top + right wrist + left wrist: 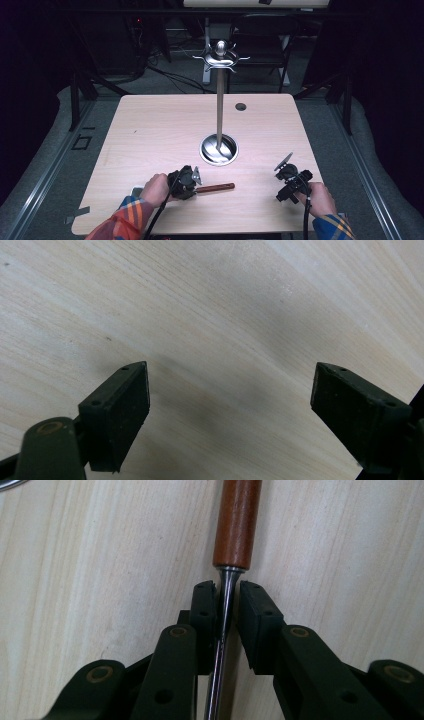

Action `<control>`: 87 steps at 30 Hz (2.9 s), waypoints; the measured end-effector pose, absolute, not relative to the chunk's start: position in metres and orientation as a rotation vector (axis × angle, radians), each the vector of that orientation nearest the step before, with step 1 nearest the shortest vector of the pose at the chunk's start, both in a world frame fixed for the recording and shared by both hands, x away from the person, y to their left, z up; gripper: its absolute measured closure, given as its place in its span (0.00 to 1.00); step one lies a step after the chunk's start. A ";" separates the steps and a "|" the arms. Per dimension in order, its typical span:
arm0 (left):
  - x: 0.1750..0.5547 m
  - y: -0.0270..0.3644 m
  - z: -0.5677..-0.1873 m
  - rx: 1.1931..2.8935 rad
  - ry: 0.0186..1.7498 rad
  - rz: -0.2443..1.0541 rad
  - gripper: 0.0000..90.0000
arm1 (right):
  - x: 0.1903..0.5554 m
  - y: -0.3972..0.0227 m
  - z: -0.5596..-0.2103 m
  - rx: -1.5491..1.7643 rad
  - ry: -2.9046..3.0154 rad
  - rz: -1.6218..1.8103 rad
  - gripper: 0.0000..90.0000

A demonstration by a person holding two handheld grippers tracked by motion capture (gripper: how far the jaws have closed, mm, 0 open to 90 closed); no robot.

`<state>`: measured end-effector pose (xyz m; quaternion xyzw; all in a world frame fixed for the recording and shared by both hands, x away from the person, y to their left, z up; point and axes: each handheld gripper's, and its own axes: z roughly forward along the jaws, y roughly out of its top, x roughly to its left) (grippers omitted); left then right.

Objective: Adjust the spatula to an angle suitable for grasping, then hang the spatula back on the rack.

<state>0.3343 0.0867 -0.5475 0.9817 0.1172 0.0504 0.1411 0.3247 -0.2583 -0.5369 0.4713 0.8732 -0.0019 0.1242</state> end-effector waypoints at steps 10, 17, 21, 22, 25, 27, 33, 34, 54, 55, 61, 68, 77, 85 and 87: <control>0.331 0.085 -0.548 2.844 0.303 0.208 0.91 | 0.325 -0.258 -0.537 1.372 2.548 -0.003 0.17; 0.329 0.086 -0.549 2.846 0.246 0.235 0.93 | 0.325 -0.258 -0.537 1.374 2.548 -0.006 0.17; 0.329 0.087 -0.549 2.845 0.221 0.248 0.93 | 0.325 -0.258 -0.537 1.374 2.548 -0.007 0.17; 0.329 0.087 -0.549 2.845 0.219 0.250 0.93 | 0.325 -0.258 -0.537 1.375 2.549 -0.009 0.17; 0.329 0.087 -0.548 2.851 0.210 0.255 0.93 | 0.325 -0.258 -0.537 1.375 2.547 -0.007 0.17; 0.329 0.088 -0.548 2.855 0.209 0.254 0.93 | 0.325 -0.258 -0.537 1.376 2.548 -0.008 0.17; 0.330 0.094 -0.543 2.828 0.219 0.265 0.93 | 0.325 -0.258 -0.537 1.375 2.548 -0.008 0.17; 0.330 0.096 -0.542 2.822 0.226 0.268 0.93 | 0.325 -0.258 -0.537 1.373 2.546 -0.007 0.17; 0.327 0.113 -0.522 2.708 0.298 0.309 0.94 | 0.324 -0.257 -0.536 1.354 2.559 -0.007 0.17; 0.327 0.114 -0.521 2.705 0.297 0.311 0.93 | 0.323 -0.257 -0.537 1.362 2.549 0.004 0.17; 0.327 0.120 -0.515 2.676 0.328 0.301 0.94 | 0.323 -0.257 -0.536 1.347 2.563 -0.006 0.17; 0.328 0.127 -0.509 2.639 0.355 0.321 0.94 | 0.323 -0.257 -0.536 1.346 2.563 -0.004 0.17; 0.326 0.138 -0.496 2.556 0.447 0.378 0.94 | 0.323 -0.257 -0.537 1.350 2.566 -0.002 0.17; 0.324 0.147 -0.484 2.504 0.505 0.407 0.94 | 0.323 -0.257 -0.537 1.355 2.558 0.004 0.17; 0.323 0.149 -0.482 2.490 0.513 0.414 0.94 | 0.323 -0.257 -0.537 1.356 2.558 0.004 0.17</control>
